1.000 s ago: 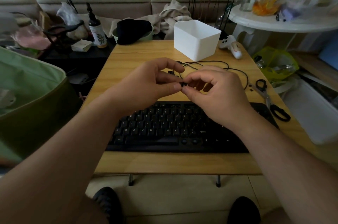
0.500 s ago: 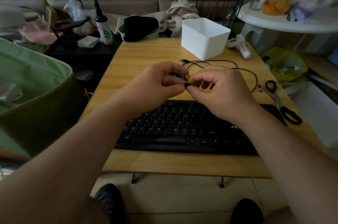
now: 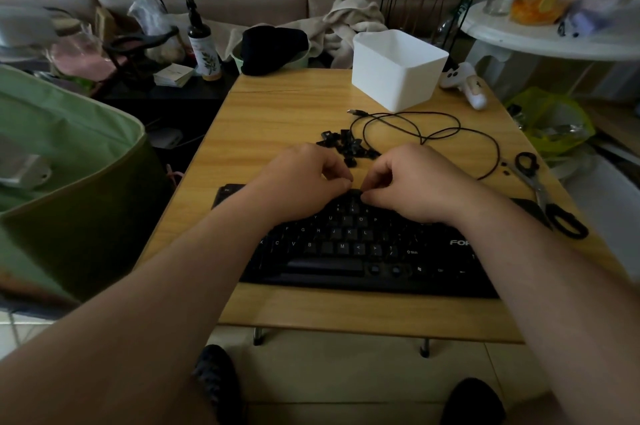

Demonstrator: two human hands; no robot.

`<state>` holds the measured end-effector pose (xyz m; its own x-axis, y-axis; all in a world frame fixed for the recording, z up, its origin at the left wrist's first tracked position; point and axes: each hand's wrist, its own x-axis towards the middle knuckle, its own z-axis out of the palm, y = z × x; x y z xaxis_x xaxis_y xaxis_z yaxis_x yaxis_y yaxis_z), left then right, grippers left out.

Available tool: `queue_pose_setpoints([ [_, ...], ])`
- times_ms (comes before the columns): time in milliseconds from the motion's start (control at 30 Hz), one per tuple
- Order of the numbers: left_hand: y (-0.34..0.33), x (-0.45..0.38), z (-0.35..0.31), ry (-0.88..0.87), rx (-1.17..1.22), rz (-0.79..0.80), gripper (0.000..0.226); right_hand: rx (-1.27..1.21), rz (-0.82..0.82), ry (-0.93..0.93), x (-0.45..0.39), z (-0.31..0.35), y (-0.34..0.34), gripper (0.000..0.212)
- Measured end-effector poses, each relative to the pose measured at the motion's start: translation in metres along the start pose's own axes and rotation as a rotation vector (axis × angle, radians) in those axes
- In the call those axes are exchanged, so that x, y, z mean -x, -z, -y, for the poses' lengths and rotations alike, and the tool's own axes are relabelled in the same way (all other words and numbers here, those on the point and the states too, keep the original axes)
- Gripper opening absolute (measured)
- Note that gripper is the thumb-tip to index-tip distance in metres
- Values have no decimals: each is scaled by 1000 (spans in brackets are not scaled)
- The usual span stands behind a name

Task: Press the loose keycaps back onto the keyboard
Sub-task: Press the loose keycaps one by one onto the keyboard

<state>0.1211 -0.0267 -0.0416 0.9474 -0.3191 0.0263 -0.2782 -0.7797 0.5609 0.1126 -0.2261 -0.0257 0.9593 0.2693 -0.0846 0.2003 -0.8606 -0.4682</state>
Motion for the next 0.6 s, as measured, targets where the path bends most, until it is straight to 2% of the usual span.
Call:
queue_pose_setpoints([
  [167, -4, -2, -5, 9, -15, 23, 10, 1, 43, -20, -6, 9, 3, 14],
  [600, -3, -5, -4, 75, 69, 83, 5, -62, 27, -84, -9, 8, -1, 14],
])
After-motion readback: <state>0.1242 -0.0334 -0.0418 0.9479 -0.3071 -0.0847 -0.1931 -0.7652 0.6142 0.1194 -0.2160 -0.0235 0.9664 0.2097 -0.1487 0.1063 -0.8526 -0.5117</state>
